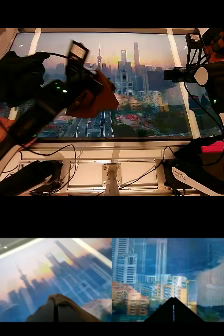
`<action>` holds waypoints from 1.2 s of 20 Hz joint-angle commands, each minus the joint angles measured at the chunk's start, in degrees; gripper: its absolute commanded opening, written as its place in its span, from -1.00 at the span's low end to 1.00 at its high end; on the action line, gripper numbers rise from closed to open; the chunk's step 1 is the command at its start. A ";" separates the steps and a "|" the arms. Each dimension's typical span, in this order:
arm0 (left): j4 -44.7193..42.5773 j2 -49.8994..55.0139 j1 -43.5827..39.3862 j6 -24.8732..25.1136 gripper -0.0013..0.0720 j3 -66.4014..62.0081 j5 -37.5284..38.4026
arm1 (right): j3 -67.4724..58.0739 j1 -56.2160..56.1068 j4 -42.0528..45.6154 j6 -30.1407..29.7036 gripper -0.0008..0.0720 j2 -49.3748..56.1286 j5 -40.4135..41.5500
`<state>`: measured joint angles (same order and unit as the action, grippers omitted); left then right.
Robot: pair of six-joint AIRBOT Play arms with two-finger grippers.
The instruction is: Fold the clothes and pants, and hang the long-sleeved shirts on hangers.
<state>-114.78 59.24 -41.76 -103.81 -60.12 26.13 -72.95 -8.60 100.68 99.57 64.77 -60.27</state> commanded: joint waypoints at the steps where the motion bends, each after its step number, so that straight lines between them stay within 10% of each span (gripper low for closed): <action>1: -0.04 7.45 -6.91 0.04 -0.80 0.02 -1.99 | 0.02 0.04 0.24 -0.11 -0.94 -0.02 0.09; 4: -0.02 10.47 -9.44 0.02 0.86 0.02 -1.75 | 0.02 0.04 0.17 -0.28 -0.91 0.00 1.84; 6: -0.13 9.90 -9.40 0.02 0.80 0.00 -0.26 | 0.02 -0.02 -0.24 -0.35 -0.81 0.00 2.45; 8: -0.24 7.45 -7.50 0.00 0.80 0.00 2.64 | 0.02 0.00 -3.93 -4.72 -0.32 0.02 2.47; 14: -0.66 -6.01 6.32 0.00 0.80 0.00 17.03 | 0.04 -0.02 -23.98 -25.68 -0.28 1.75 2.14; 18: -0.66 -14.12 16.37 0.02 0.80 0.02 24.20 | 0.04 -4.55 -28.15 -30.32 0.59 5.53 -3.43; 24: -0.68 -21.51 25.68 0.02 0.80 0.02 29.29 | 0.00 -20.41 -25.29 -24.46 0.59 13.66 8.28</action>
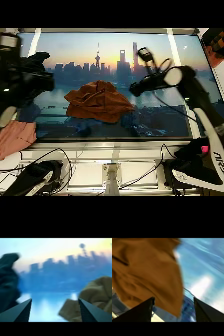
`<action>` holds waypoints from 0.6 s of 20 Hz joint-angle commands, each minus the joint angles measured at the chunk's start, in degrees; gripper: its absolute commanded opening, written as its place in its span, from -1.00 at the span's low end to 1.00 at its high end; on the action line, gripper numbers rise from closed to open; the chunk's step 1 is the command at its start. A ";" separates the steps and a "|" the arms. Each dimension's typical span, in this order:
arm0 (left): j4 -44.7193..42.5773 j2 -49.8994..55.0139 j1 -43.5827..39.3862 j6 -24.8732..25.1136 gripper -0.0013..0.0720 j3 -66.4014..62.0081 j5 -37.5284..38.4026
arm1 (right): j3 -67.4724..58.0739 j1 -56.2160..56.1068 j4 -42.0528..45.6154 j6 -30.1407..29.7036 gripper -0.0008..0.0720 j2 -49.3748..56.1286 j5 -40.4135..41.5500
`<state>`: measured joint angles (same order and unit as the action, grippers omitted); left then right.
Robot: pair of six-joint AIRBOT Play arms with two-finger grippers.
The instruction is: Fold the clothes and pants, and hang the long-sleeved shirts on hangers.
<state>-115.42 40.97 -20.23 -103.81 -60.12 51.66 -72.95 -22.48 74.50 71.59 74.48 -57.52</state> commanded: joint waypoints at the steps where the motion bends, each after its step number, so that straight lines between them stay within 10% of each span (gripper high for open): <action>1: -0.04 -3.63 5.07 0.04 0.80 0.02 4.98 | 0.00 -8.22 0.98 5.03 0.70 6.05 6.58; 12: -0.07 -3.45 7.52 0.04 0.80 0.04 7.13 | -10.21 -16.13 7.52 19.26 0.92 24.24 12.09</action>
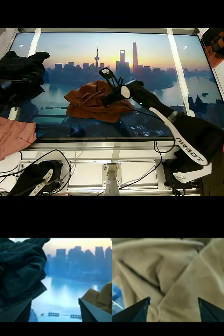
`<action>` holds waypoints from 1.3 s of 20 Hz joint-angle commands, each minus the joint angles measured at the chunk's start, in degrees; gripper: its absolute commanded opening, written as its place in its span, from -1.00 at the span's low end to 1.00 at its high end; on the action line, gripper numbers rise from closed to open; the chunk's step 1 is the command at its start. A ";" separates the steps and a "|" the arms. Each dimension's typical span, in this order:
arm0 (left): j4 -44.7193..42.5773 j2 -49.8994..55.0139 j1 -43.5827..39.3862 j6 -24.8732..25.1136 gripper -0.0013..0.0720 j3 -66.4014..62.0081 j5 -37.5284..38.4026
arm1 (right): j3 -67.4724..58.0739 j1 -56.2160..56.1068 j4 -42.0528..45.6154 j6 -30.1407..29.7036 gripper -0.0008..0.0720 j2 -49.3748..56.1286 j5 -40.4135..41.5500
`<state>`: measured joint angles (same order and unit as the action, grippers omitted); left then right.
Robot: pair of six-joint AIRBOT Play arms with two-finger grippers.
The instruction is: Fold the clothes and pants, and hang the long-sleeved shirts on hangers.
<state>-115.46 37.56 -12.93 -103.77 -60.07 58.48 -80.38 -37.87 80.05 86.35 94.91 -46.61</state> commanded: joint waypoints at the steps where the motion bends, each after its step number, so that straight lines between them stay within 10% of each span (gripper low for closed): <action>1: -0.02 -0.04 0.22 0.00 0.80 0.00 0.31 | -3.78 -1.05 2.10 4.76 0.92 4.87 1.25; 6: -0.02 -0.07 0.22 0.00 0.80 0.00 0.31 | -5.81 -1.27 13.66 13.75 0.90 7.39 -1.14; 9: -0.02 -0.04 0.22 0.00 0.80 0.00 0.31 | -5.81 -1.27 18.21 14.86 0.33 7.39 -4.76; 12: -0.04 -0.07 0.22 0.00 0.80 0.00 0.31 | -6.12 -1.27 21.33 14.97 -0.85 7.08 -8.02; 13: -0.04 -0.07 0.22 0.00 0.80 0.00 0.31 | -6.93 -1.09 22.14 14.95 -0.94 6.91 -9.33; 26: -4.96 -0.17 0.24 0.04 0.80 0.00 3.72 | -12.76 15.19 32.74 14.10 -0.94 -14.10 -21.22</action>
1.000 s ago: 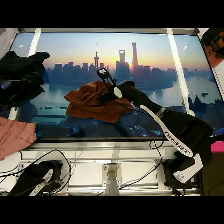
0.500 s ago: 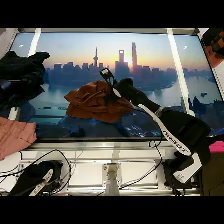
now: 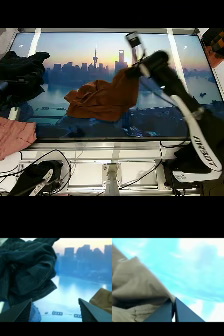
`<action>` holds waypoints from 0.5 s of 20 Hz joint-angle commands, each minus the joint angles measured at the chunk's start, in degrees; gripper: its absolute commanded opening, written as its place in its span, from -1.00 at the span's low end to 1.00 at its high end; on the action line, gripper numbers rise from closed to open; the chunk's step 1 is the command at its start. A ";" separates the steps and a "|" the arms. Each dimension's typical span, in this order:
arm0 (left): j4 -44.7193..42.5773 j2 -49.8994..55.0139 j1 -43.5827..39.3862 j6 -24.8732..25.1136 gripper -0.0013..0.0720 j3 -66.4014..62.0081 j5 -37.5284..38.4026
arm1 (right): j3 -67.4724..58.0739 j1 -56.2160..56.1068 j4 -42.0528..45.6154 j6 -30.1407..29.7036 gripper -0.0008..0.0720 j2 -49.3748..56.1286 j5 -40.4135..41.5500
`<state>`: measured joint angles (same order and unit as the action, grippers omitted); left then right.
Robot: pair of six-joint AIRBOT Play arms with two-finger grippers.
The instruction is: Fold the clothes and pants, and hang the long-sleeved shirts on hangers.
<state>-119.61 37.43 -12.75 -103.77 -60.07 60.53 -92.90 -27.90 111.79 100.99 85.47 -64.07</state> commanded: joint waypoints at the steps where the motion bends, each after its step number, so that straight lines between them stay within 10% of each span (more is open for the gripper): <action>1: -0.83 -0.04 0.07 0.04 0.80 0.00 1.95 | -0.22 7.54 0.96 -1.40 -0.94 -5.86 -4.81; 10: -0.76 -0.04 0.07 -0.02 0.80 1.86 4.50 | 8.24 24.48 -0.50 -1.68 -0.94 -7.13 -16.59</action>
<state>-120.38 37.43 -12.75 -103.77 -59.18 64.25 -88.58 -7.97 111.79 99.42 78.74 -76.69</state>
